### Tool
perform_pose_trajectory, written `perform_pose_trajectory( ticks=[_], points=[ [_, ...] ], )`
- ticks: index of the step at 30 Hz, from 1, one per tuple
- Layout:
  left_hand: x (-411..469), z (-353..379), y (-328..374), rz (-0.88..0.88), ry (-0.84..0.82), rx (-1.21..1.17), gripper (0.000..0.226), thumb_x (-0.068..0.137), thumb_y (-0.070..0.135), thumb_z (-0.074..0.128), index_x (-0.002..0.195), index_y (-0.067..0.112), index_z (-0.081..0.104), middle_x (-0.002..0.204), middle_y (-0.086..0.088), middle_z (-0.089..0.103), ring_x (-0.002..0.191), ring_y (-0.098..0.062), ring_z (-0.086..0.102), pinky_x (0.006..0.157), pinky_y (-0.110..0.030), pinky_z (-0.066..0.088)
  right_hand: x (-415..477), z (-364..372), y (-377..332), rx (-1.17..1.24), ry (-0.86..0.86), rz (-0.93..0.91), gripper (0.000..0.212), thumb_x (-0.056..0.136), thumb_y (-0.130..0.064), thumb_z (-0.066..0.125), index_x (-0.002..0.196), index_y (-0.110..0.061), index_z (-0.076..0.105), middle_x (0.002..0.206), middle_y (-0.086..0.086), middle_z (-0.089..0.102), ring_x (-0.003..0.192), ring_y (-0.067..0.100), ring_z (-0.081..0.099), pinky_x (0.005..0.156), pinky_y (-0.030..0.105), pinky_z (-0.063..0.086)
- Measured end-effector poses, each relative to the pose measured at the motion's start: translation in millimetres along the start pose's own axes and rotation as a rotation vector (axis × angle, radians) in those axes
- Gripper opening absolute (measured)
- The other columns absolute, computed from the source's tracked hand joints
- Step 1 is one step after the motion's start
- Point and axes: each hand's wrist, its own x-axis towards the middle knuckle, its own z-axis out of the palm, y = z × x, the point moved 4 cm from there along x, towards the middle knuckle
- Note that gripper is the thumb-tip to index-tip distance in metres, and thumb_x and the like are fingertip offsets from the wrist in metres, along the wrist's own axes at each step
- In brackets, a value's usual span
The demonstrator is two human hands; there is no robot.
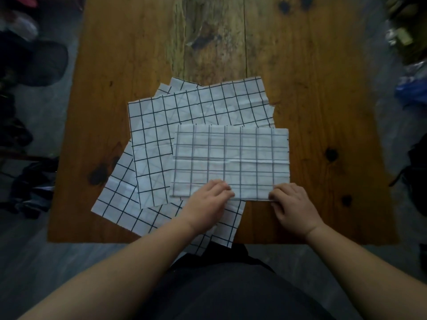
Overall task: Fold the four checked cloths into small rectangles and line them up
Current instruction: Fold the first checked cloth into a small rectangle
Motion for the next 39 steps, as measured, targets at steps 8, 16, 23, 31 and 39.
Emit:
perform_pose_trajectory(
  ticks=[8,16,23,31,39],
  points=[
    [8,33,22,-0.178,-0.197,0.067,0.038,0.090,0.028,0.058,0.126,0.017,0.063,0.122,-0.003,0.063,0.114,-0.026,0.054,0.093,-0.043,0.050,2,4,11,-0.027,0.034,0.017,0.008,0.092,-0.018,0.063,0.100,-0.021,0.066,0.103,-0.003,0.062,0.097,0.022,0.054,0.084,0.037,0.043],
    [8,30,51,-0.297,-0.065,0.150,0.030,0.086,0.031,0.062,0.114,0.018,0.062,0.115,-0.003,0.063,0.109,-0.027,0.056,0.088,-0.041,0.048,-18,-6,-21,0.009,0.069,-0.034,0.007,0.081,-0.028,0.060,0.087,-0.028,0.056,0.092,-0.010,0.055,0.091,0.019,0.051,0.078,0.037,0.038],
    [12,37,75,-0.487,-0.138,0.175,0.061,0.093,0.038,0.052,0.151,0.027,0.036,0.153,0.003,0.042,0.137,-0.023,0.037,0.106,-0.040,0.034,-43,-14,-54,0.054,0.064,-0.133,0.020,0.082,-0.044,0.049,0.094,-0.030,0.055,0.095,-0.011,0.057,0.094,0.016,0.053,0.085,0.037,0.040],
    [-35,16,51,-0.385,0.002,-0.051,0.050,0.086,0.028,0.045,0.130,0.018,0.066,0.126,-0.010,0.068,0.111,-0.034,0.063,0.095,-0.045,0.052,-43,-12,-39,0.024,0.051,-0.177,0.050,0.086,-0.029,0.060,0.135,-0.024,0.053,0.136,-0.004,0.057,0.128,0.019,0.049,0.114,0.045,0.033],
    [-97,4,24,-0.402,0.130,-0.239,0.054,0.088,0.009,0.042,0.138,0.021,0.059,0.141,-0.001,0.058,0.134,-0.022,0.047,0.114,-0.039,0.037,-28,-8,-37,-0.094,0.003,-0.244,0.046,0.078,-0.022,0.074,0.122,-0.030,0.062,0.129,-0.007,0.062,0.127,0.020,0.053,0.112,0.047,0.032]
  ],
)
